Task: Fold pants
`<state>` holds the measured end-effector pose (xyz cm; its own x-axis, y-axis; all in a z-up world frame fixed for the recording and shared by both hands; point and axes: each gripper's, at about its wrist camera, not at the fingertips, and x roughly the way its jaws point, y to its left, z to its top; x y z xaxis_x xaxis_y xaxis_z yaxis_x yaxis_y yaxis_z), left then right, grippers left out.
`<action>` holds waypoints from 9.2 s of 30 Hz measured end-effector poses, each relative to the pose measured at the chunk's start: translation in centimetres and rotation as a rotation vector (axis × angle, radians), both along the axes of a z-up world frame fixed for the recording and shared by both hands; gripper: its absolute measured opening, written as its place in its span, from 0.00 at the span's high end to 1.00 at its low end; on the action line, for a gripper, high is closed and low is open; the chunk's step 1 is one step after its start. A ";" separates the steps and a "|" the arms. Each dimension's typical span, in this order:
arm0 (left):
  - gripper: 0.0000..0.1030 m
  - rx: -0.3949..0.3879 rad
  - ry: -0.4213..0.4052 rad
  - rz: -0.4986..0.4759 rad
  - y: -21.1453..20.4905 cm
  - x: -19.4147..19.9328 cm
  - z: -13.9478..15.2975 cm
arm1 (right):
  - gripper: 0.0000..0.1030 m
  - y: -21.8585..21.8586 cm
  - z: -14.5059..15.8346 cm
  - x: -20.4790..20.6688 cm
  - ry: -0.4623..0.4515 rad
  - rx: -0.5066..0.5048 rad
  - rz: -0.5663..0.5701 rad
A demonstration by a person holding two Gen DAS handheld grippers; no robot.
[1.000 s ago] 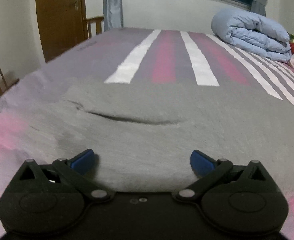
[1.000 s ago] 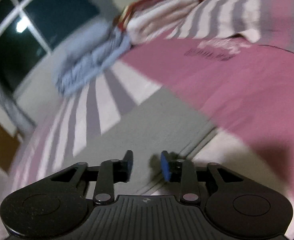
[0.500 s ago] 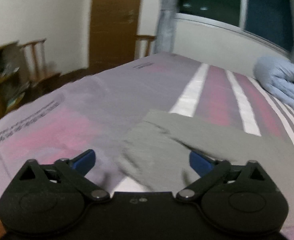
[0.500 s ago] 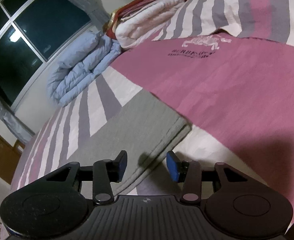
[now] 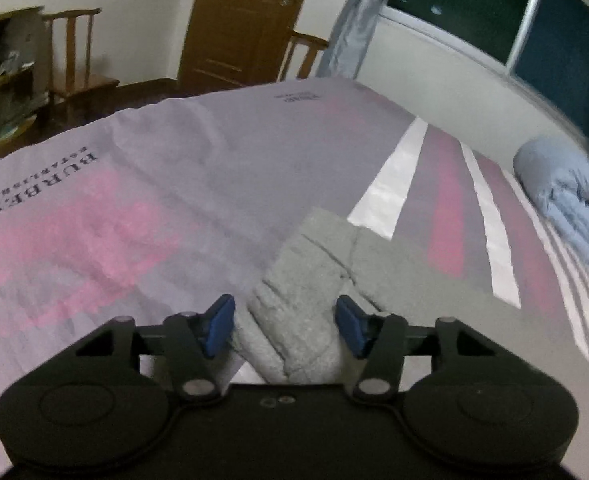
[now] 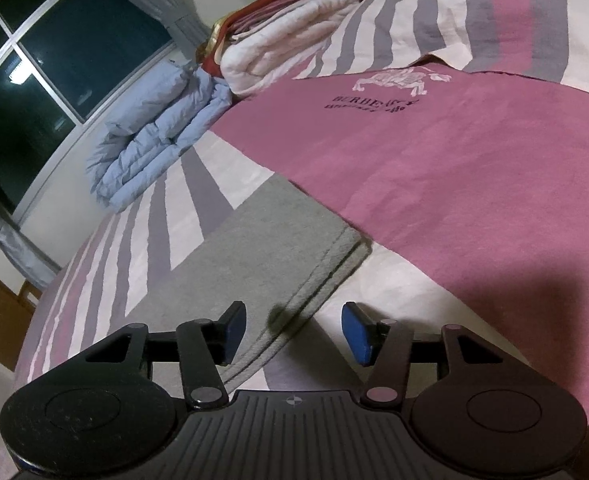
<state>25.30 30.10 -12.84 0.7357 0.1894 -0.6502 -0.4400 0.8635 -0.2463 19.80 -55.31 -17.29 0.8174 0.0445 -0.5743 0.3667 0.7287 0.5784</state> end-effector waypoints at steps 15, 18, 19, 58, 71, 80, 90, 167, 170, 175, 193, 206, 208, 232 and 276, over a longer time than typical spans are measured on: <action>0.64 0.189 -0.002 -0.031 -2.9 -0.3 1.3 | 0.44 0.7 -0.5 0.4 0.006 0.014 0.017; 0.77 0.209 0.016 -0.042 -2.9 0.4 1.1 | 0.44 0.7 -0.5 0.5 0.006 0.014 0.017; 0.81 0.208 0.025 -0.048 -2.7 0.7 0.8 | 0.44 0.6 -0.5 0.5 0.007 0.013 0.018; 0.21 0.156 -0.027 -0.013 -3.4 -3.6 0.0 | 0.89 1.5 1.1 4.3 -0.078 0.076 0.024; 0.19 0.106 -0.034 0.053 1.8 -6.8 -0.4 | 0.89 23.9 8.3 9.2 -0.236 -0.046 0.447; 0.19 0.081 -0.031 0.096 5.0 -8.8 -1.0 | 0.89 40.6 2.9 8.0 -0.157 -0.084 0.769; 0.17 0.053 -0.023 0.089 5.4 -9.2 -2.0 | 0.78 42.6 0.2 6.5 -0.141 -0.245 0.862; 0.57 -0.465 -0.259 -0.108 4.7 -1.7 -7.8 | 0.60 27.8 3.2 11.2 0.036 -0.257 0.470; 0.58 -0.450 -0.249 -0.095 4.3 -1.8 -7.4 | 0.60 28.1 1.4 8.1 0.032 -0.302 0.501; 0.58 -0.437 -0.232 -0.093 4.1 -1.8 -6.8 | 0.60 28.3 2.7 6.7 -0.033 -0.291 0.465; 0.78 -0.225 -0.282 -0.152 0.5 -2.8 -1.1 | 0.54 24.5 5.7 5.2 -0.061 -0.231 0.427; 0.79 -0.034 -0.374 -0.426 -15.7 -1.9 5.9 | 0.52 17.6 5.4 3.8 -0.029 -0.243 0.294; 0.79 -0.015 -0.371 -0.476 -18.7 -1.8 5.8 | 0.52 17.6 5.3 3.7 -0.033 -0.260 0.311; 0.15 -0.072 -0.269 -0.821 -34.6 -1.3 1.7 | 0.52 14.7 5.5 1.7 -0.072 -0.129 0.300; 0.10 -0.043 -0.174 -0.329 -14.0 -5.1 -0.6 | 0.57 25.3 3.5 4.9 0.053 0.029 0.476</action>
<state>20.21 16.14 -13.45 0.8531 -0.1001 -0.5120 -0.0891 0.9391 -0.3319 24.70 -29.97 -13.75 0.6721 0.4232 -0.6076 0.0255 0.8068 0.5903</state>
